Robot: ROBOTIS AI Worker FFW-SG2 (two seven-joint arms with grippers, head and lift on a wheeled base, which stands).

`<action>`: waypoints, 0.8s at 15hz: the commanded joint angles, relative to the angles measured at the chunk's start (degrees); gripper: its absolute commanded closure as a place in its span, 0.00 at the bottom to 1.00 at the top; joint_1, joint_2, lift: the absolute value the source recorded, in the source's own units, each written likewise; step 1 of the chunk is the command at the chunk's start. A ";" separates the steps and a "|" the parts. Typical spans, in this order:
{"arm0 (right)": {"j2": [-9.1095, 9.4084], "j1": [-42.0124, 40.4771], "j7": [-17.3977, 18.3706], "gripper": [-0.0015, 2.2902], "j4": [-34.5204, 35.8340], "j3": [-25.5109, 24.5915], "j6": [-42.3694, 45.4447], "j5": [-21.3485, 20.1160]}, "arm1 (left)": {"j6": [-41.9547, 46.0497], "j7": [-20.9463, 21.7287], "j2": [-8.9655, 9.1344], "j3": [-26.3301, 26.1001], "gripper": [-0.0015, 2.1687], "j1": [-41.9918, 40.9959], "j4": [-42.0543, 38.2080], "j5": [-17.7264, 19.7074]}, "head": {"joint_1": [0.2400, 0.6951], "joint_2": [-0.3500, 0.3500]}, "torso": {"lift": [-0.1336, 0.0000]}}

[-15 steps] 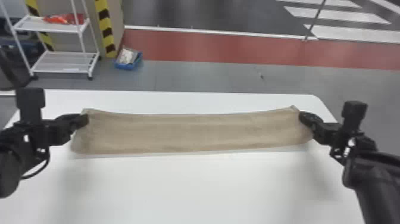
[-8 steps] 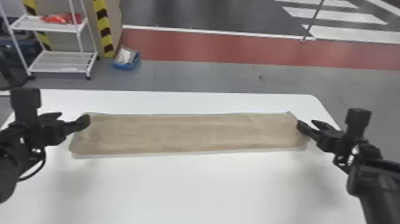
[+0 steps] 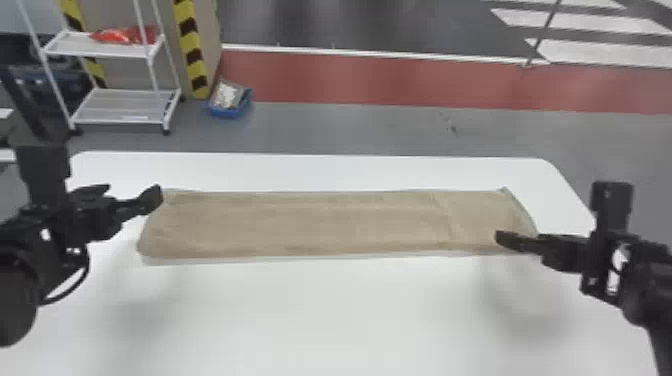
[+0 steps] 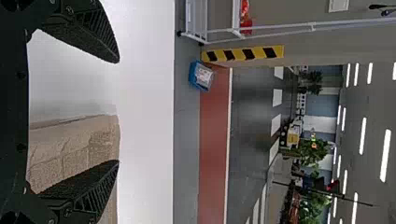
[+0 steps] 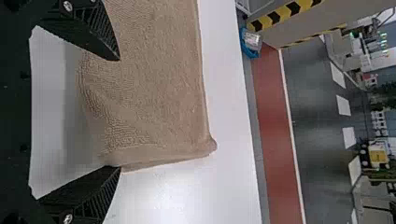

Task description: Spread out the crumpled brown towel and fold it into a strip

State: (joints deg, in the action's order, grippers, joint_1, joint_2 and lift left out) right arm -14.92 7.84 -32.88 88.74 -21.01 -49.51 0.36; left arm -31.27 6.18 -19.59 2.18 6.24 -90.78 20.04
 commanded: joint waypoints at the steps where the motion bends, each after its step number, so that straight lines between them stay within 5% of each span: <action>1: 0.42 -0.28 3.52 0.03 3.81 2.11 -4.95 1.13 | -2.09 -0.46 1.49 -0.51 0.06 -0.44 -1.24 -0.35 | 1.00 0.38 | 0.07; 5: 0.86 -3.71 8.18 0.03 10.75 2.55 -4.42 4.82 | -4.90 -1.08 4.21 -0.68 0.06 -1.93 -5.81 -0.88 | 1.00 0.36 | 0.07; 12: 0.33 -1.78 9.06 0.03 10.31 2.81 -5.82 3.33 | -6.83 -1.08 3.42 -1.30 0.06 -1.49 -6.33 -2.46 | 1.00 0.34 | 0.07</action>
State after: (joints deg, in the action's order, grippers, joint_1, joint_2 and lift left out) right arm -14.55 5.96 -23.98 99.16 -18.22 -55.02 5.31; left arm -38.04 5.10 -15.83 0.85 4.64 -97.20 17.64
